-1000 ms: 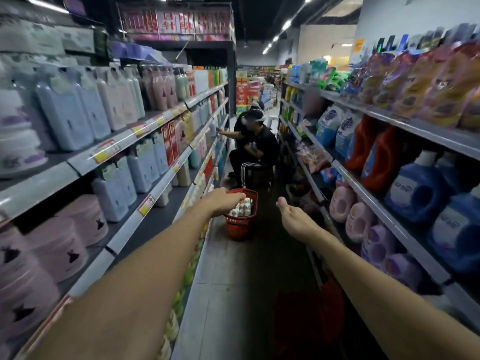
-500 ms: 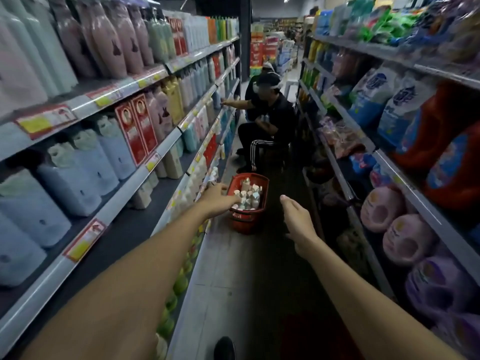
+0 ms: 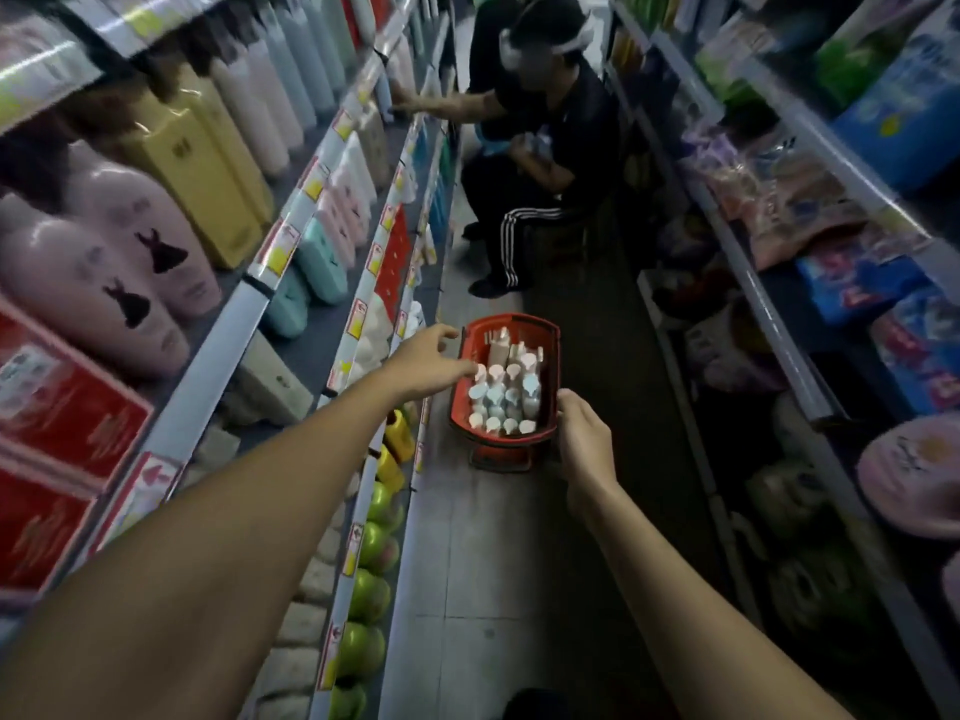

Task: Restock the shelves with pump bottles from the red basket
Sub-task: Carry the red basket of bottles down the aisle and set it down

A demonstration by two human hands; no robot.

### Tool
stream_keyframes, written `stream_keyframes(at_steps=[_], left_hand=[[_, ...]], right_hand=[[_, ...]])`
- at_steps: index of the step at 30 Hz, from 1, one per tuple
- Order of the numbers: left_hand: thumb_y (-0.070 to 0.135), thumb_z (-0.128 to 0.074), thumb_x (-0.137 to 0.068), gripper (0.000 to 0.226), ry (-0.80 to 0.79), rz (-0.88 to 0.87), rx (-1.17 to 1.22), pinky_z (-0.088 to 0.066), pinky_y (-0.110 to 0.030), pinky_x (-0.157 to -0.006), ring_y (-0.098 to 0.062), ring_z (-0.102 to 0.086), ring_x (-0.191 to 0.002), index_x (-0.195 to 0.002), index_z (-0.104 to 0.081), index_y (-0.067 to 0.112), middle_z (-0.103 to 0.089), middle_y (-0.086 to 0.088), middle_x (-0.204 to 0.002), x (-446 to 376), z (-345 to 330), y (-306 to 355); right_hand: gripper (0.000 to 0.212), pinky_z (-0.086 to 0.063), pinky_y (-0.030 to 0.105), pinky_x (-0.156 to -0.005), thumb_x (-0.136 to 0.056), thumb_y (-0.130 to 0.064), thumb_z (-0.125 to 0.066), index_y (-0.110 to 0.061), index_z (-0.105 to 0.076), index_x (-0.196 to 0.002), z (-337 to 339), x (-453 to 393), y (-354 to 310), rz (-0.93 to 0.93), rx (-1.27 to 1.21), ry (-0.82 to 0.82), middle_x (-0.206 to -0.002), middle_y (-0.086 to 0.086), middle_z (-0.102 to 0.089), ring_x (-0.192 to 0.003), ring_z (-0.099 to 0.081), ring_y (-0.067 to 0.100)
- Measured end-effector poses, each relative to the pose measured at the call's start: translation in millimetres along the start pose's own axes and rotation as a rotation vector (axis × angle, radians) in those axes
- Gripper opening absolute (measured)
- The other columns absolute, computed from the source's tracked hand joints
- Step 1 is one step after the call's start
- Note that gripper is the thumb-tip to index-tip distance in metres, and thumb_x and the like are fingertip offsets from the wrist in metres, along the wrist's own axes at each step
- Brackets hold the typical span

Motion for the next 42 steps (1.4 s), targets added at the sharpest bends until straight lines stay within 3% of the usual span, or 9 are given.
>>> stream_keyframes(at_steps=[3, 10, 13, 15, 21, 24, 32, 39, 42], left_hand=[[0.040, -0.072, -0.087, 0.072, -0.039, 0.000, -0.052, -0.047, -0.044, -0.105, -0.029, -0.051, -0.130, -0.149, -0.039, 0.021, -0.042, -0.009, -0.152, -88.4, 6.0, -2.5], [0.036, -0.072, -0.086, 0.068, -0.118, -0.016, -0.197, -0.039, -0.028, -0.090, -0.023, -0.051, -0.129, -0.146, -0.043, 0.023, -0.047, -0.005, -0.149, -315.8, -5.6, -12.6], [0.035, -0.072, -0.085, 0.067, -0.164, -0.045, -0.267, -0.039, -0.027, -0.089, -0.020, -0.056, -0.118, -0.145, -0.044, 0.024, -0.049, -0.003, -0.147, -410.2, -21.6, -13.8], [0.033, -0.073, -0.086, 0.067, -0.203, -0.070, -0.278, -0.038, -0.027, -0.089, -0.021, -0.054, -0.122, -0.145, -0.045, 0.022, -0.049, -0.003, -0.147, -460.0, -34.7, -14.8], [0.018, -0.070, -0.089, 0.054, -0.363, -0.148, -0.378, -0.037, -0.019, -0.081, -0.009, -0.049, -0.103, -0.139, -0.051, 0.015, -0.056, 0.002, -0.120, -582.3, -89.6, -40.4], [0.019, -0.073, -0.086, 0.058, -0.361, -0.174, -0.382, -0.038, -0.022, -0.085, -0.012, -0.052, -0.108, -0.139, -0.051, 0.018, -0.058, 0.001, -0.123, -631.2, -106.3, -57.5], [0.031, -0.075, -0.068, 0.068, -0.491, -0.230, -0.466, -0.050, -0.037, -0.103, -0.021, -0.064, -0.114, -0.133, -0.057, 0.025, -0.066, -0.003, -0.126, -750.7, -203.5, -110.5], [0.025, -0.077, -0.073, 0.070, -0.525, -0.272, -0.552, -0.051, -0.035, -0.096, -0.021, -0.062, -0.114, -0.138, -0.051, 0.024, -0.060, -0.004, -0.130, -807.6, -261.8, -121.4], [0.033, -0.075, -0.073, 0.070, -0.502, -0.301, -0.694, -0.045, -0.042, -0.107, -0.028, -0.049, -0.128, -0.138, -0.049, 0.024, -0.050, -0.009, -0.139, -825.3, -275.9, -143.1]], right_hand=[[0.035, -0.059, 0.036, -0.081, -0.100, -0.042, -0.049, -0.025, -0.068, -0.125, -20.5, -74.4, -13.1, -0.028, -0.036, 0.024, -0.110, -0.001, -0.076, -0.099, -0.074, 0.016], [0.057, -0.050, 0.049, -0.107, -0.080, -0.055, -0.055, -0.025, -0.066, -0.126, -61.8, -273.3, 1.5, -0.116, -0.103, 0.140, -0.130, 0.000, -0.069, -0.121, -0.065, 0.020], [0.056, -0.047, 0.048, -0.108, -0.080, -0.055, -0.055, -0.031, -0.065, -0.129, -70.6, -348.1, 15.1, -0.173, -0.157, 0.201, -0.133, -0.006, -0.066, -0.123, -0.061, 0.016], [0.057, -0.048, 0.048, -0.108, -0.078, -0.058, -0.054, -0.034, -0.065, -0.129, -74.4, -386.6, 29.4, -0.215, -0.171, 0.241, -0.133, -0.008, -0.066, -0.123, -0.061, 0.015], [0.061, -0.046, 0.049, -0.110, -0.078, -0.058, -0.055, -0.036, -0.060, -0.135, -75.4, -468.9, 87.1, -0.342, -0.283, 0.432, -0.135, -0.010, -0.063, -0.125, -0.059, 0.016], [0.068, -0.045, 0.050, -0.110, -0.074, -0.061, -0.053, -0.034, -0.058, -0.136, -73.4, -490.7, 110.7, -0.358, -0.293, 0.499, -0.137, -0.009, -0.062, -0.129, -0.057, 0.017], [0.053, -0.039, 0.044, -0.116, -0.097, -0.039, -0.053, -0.024, -0.049, -0.147, -78.3, -521.7, 229.3, -0.527, -0.398, 0.778, -0.139, -0.013, -0.052, -0.130, -0.049, 0.012], [0.073, -0.041, 0.052, -0.111, -0.091, -0.036, -0.067, -0.011, -0.035, -0.151, -90.4, -496.2, 313.2, -0.898, -0.337, 1.128, -0.150, 0.023, -0.042, -0.133, -0.048, 0.044], [0.073, -0.042, 0.053, -0.109, -0.091, -0.026, -0.071, -0.008, -0.029, -0.148, -98.8, -503.8, 329.6, -0.969, -0.373, 1.203, -0.146, 0.026, -0.046, -0.128, -0.051, 0.047]])
Point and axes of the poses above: each hand's wrist, its own x-axis away from the middle knuckle, its own z-axis out of the back of the hand, y = z × x, the point moved 8 cm from there along -x, towards the middle knuckle
